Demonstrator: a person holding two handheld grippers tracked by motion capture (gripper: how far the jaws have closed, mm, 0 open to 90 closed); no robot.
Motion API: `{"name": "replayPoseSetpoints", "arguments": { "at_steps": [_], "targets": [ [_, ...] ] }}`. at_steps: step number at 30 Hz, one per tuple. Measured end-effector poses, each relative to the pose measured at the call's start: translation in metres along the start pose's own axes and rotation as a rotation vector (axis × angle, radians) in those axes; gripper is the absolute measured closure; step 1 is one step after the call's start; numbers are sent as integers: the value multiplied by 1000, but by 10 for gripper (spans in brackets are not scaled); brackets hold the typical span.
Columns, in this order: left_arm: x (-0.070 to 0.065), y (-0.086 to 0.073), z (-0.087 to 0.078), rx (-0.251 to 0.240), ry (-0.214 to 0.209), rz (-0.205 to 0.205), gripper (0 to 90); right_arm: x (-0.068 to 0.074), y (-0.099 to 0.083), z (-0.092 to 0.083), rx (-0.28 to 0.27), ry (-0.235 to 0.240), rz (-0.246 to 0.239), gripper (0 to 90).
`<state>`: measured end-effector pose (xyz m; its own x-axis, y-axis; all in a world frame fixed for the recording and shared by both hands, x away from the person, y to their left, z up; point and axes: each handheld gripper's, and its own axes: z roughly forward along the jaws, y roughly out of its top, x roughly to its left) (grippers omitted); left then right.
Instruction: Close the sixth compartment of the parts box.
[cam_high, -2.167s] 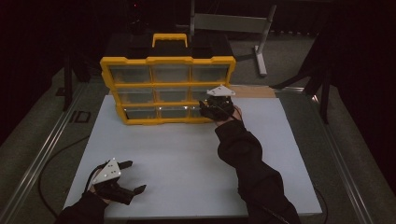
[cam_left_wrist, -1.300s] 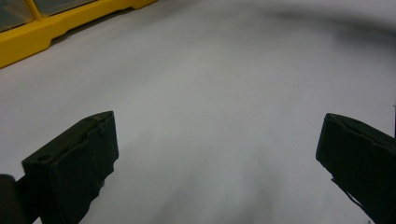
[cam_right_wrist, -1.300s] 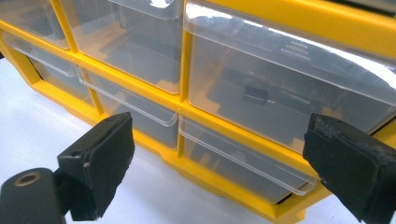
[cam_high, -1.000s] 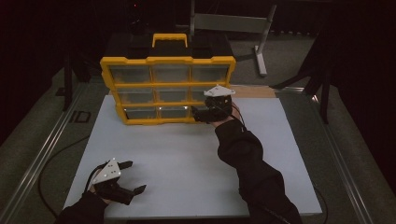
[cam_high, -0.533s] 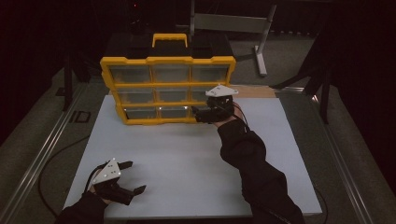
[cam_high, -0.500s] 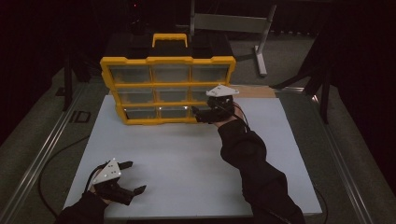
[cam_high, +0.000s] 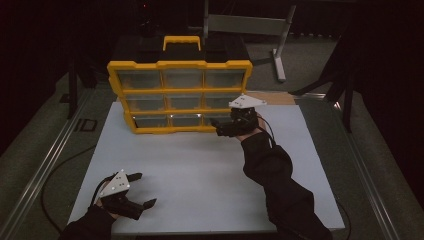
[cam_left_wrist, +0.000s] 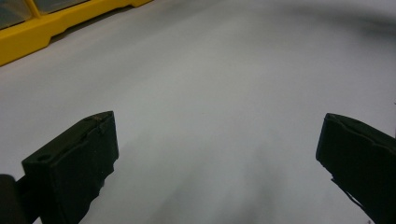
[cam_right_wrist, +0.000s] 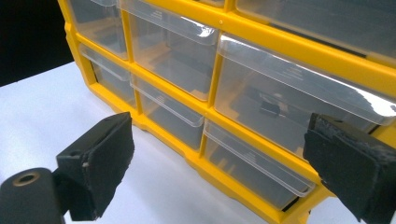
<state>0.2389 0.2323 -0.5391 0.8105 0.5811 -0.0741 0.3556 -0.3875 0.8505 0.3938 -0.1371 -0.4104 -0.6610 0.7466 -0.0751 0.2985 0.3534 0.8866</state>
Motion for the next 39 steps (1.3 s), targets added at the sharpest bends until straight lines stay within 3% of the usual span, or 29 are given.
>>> {"name": "replayPoseSetpoints", "arguments": {
  "at_steps": [24,39],
  "targets": [
    [0,0,0,-2,2,3,0,-5,-25,-27,-1,16,5,88],
    [-1,0,0,-1,3,3,0,-11,-56,-41,22,23,-7,88]
  ]
}}
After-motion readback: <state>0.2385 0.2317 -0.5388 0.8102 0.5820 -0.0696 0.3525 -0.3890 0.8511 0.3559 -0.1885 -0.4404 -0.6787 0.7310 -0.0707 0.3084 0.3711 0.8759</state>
